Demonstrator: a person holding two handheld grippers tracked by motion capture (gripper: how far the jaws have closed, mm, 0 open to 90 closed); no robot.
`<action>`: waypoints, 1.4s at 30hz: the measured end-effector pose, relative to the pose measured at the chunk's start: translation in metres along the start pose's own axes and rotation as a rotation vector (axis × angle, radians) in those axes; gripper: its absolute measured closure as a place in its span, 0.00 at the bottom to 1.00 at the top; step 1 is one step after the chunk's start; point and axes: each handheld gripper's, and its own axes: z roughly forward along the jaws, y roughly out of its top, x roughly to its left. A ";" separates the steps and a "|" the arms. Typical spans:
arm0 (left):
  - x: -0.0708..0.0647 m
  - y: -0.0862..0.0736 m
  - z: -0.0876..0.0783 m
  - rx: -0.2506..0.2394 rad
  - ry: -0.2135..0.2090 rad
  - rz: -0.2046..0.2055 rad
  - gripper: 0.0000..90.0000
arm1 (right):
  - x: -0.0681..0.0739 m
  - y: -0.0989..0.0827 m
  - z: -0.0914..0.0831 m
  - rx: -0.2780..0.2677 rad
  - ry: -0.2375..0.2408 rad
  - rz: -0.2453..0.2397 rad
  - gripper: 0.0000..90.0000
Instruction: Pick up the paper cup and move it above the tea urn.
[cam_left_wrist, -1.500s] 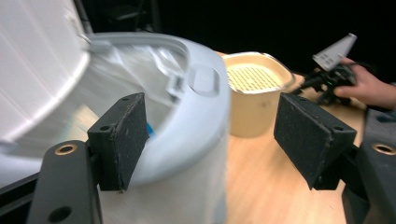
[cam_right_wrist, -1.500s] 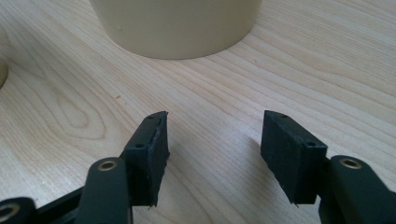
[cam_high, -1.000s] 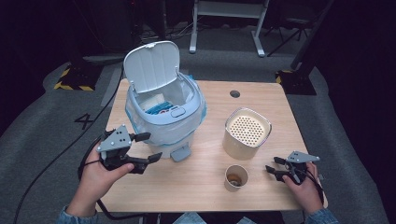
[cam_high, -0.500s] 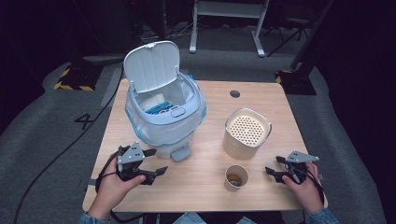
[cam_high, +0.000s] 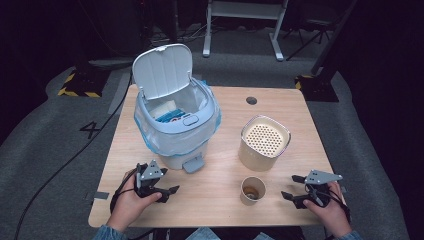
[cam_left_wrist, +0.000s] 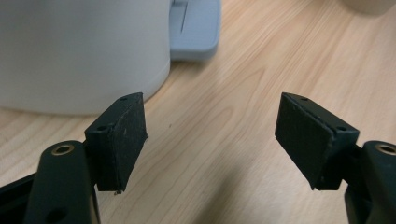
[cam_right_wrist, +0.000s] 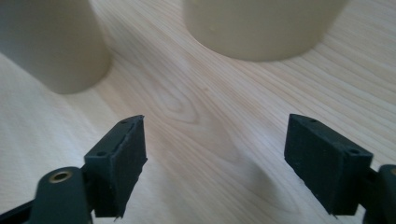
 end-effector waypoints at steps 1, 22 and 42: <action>0.002 -0.002 0.004 0.020 0.008 -0.003 0.28 | 0.006 0.002 -0.002 -0.021 0.020 -0.012 0.18; 0.014 -0.017 0.019 0.040 0.088 -0.057 0.20 | 0.065 0.031 0.012 -0.091 0.182 -0.108 0.21; 0.014 -0.017 0.019 0.043 0.089 -0.055 0.20 | 0.081 0.045 0.057 -0.148 0.174 -0.119 0.30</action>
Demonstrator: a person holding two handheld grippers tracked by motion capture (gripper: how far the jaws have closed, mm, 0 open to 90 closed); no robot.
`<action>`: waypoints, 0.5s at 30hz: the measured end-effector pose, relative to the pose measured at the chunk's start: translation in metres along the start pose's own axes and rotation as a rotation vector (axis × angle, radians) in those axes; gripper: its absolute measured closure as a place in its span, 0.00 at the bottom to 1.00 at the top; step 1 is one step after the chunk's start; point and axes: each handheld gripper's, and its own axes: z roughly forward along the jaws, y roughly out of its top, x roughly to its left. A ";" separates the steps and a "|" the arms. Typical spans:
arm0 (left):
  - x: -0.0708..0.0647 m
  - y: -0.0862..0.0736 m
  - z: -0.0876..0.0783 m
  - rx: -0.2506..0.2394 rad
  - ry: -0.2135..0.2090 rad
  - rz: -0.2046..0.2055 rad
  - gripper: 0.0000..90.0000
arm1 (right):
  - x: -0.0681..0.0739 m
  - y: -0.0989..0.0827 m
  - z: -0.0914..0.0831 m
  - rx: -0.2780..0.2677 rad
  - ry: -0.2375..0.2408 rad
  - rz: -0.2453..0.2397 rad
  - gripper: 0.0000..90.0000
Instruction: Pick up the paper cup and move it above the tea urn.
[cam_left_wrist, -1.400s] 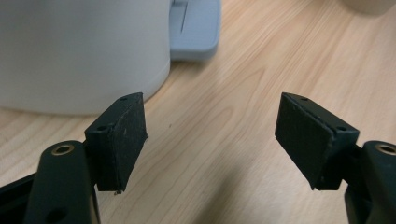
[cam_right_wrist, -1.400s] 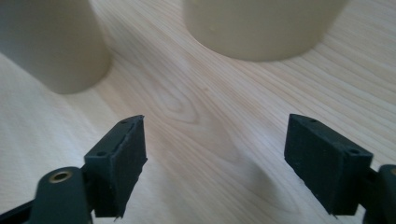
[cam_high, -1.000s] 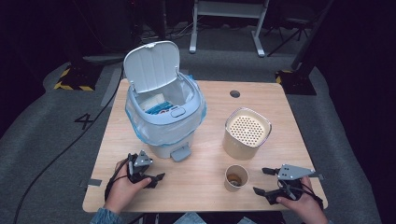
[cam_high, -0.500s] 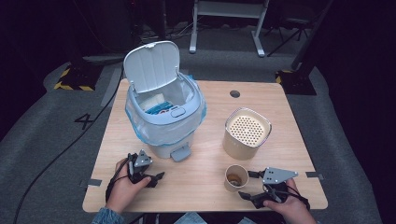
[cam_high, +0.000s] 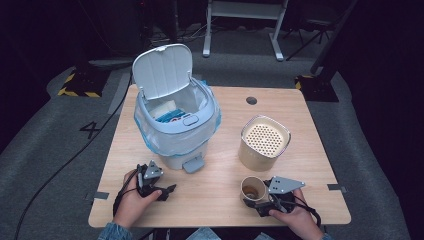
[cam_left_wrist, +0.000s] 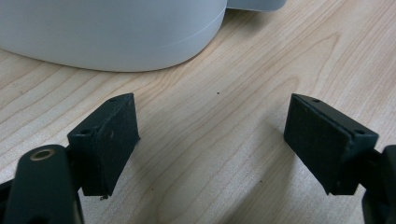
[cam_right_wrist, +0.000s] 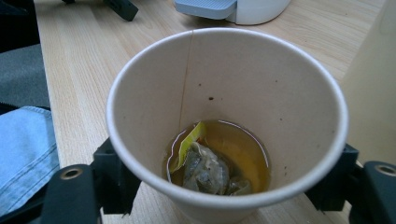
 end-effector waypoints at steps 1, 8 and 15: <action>0.000 0.000 0.000 0.000 0.000 0.000 0.20 | 0.000 0.000 0.000 0.000 0.000 0.000 0.30; 0.000 0.000 0.000 0.000 0.000 0.000 0.20 | -0.001 0.004 -0.004 -0.023 0.048 -0.014 0.33; 0.000 0.000 0.000 -0.001 -0.002 -0.002 0.20 | -0.003 0.018 -0.020 -0.029 0.046 -0.013 0.33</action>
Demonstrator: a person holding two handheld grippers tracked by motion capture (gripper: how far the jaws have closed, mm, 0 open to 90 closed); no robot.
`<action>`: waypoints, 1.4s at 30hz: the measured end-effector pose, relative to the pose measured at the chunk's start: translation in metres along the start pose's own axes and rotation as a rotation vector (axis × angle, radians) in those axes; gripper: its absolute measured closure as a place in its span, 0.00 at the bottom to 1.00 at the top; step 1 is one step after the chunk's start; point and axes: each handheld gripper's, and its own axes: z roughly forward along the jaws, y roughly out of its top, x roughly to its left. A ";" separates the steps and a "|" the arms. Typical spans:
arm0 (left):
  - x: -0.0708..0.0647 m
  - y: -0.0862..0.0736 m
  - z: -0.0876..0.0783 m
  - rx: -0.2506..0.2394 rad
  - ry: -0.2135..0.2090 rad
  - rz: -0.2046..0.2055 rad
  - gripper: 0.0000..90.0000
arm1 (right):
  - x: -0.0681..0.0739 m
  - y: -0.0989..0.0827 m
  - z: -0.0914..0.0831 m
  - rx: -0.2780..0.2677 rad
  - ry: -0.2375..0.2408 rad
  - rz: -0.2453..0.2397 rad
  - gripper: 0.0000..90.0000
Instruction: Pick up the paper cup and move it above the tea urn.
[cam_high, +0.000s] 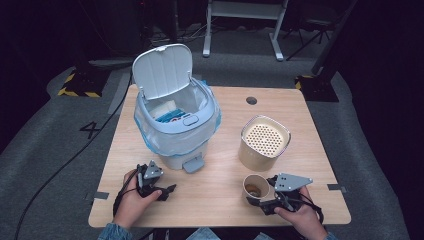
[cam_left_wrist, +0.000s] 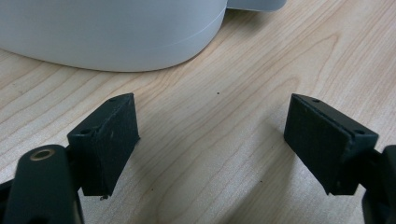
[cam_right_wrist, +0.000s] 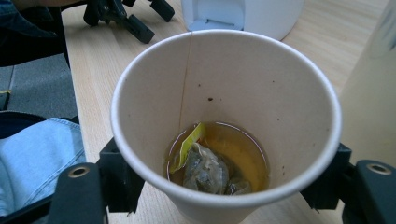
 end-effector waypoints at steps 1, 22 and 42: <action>0.000 0.000 0.000 0.000 0.000 0.000 0.20 | 0.000 0.003 -0.003 0.001 0.001 -0.003 0.33; 0.002 0.002 0.002 0.001 0.000 0.004 0.19 | -0.019 0.081 -0.048 -0.042 -0.018 0.003 0.34; 0.003 0.003 0.003 0.001 -0.001 -0.001 0.19 | -0.061 0.133 -0.069 -0.053 -0.102 0.006 0.35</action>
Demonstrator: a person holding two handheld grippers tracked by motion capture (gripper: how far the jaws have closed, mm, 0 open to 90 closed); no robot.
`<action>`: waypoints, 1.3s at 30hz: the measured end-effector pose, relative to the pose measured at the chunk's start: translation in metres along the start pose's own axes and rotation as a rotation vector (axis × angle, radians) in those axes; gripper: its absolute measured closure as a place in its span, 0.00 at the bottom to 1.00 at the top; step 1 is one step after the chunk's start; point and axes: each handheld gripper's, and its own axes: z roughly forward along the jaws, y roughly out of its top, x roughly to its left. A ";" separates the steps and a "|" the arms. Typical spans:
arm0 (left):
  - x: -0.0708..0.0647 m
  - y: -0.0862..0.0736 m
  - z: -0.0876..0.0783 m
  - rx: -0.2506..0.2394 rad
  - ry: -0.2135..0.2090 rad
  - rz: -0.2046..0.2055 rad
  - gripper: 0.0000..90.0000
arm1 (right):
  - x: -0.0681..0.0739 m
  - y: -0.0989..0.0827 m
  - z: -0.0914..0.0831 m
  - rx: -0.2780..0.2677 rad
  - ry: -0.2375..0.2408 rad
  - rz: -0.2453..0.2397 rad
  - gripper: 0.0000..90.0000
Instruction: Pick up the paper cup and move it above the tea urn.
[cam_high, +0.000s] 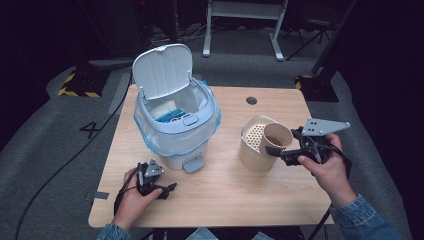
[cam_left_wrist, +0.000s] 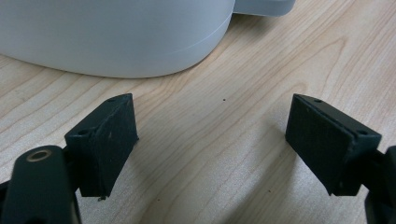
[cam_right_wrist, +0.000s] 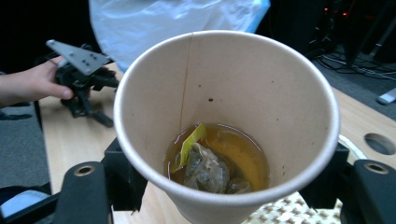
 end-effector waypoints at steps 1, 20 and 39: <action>0.000 0.000 0.000 0.000 0.000 0.000 0.19 | -0.003 0.002 0.000 0.001 -0.006 -0.004 0.35; 0.000 0.000 0.000 0.000 0.000 -0.001 0.19 | -0.058 0.009 0.015 -0.050 -0.095 0.041 0.35; 0.000 0.000 0.000 0.000 0.001 -0.001 0.19 | -0.086 -0.014 0.047 0.039 -0.114 0.066 0.35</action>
